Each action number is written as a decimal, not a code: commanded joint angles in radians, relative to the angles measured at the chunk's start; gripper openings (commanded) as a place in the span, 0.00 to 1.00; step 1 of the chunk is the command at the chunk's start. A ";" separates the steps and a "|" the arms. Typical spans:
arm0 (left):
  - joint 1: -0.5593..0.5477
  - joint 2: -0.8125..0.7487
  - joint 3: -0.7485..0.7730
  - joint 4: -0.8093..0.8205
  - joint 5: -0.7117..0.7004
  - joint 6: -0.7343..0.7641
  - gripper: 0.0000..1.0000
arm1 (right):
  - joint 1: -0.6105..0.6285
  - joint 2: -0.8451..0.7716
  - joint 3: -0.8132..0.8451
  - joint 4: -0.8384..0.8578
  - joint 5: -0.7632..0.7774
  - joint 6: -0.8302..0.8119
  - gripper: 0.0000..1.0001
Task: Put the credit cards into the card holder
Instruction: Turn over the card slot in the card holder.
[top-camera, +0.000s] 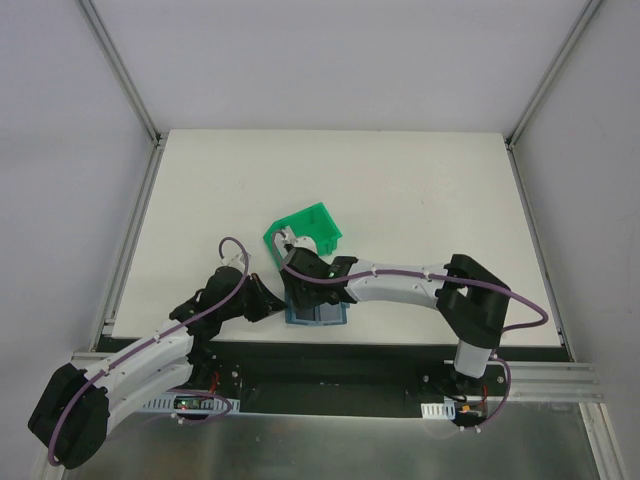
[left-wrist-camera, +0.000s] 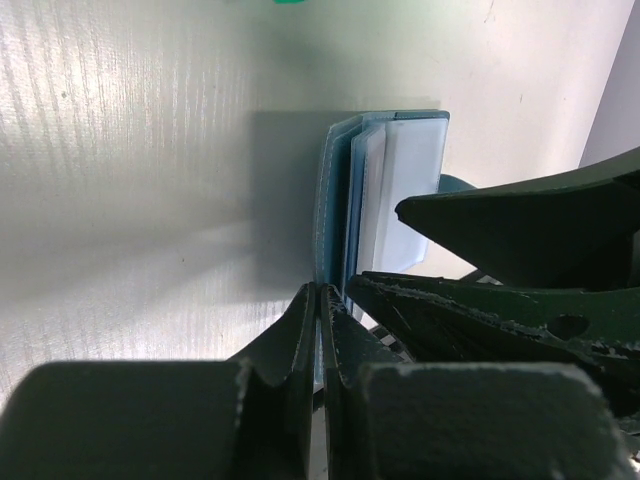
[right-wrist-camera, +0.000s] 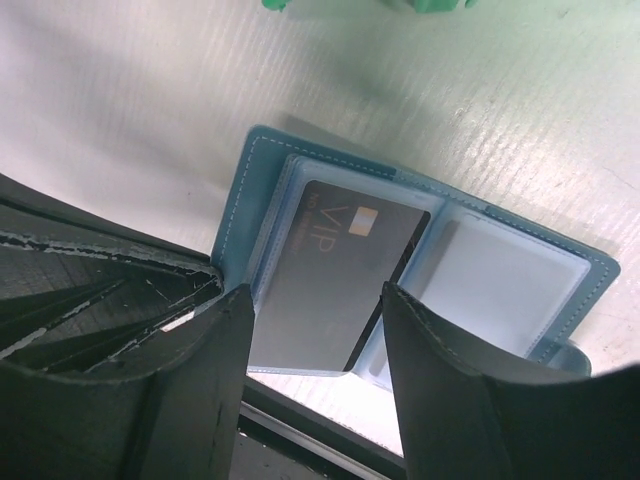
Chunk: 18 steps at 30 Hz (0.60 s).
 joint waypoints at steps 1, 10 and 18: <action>0.008 -0.012 0.008 0.012 0.019 0.022 0.00 | 0.012 -0.008 0.044 -0.082 0.070 -0.021 0.56; 0.008 -0.008 0.003 0.010 0.018 0.022 0.00 | 0.016 -0.034 0.039 -0.107 0.105 -0.021 0.53; 0.008 -0.007 -0.003 0.012 0.013 0.019 0.00 | 0.016 -0.081 0.022 -0.104 0.121 -0.019 0.51</action>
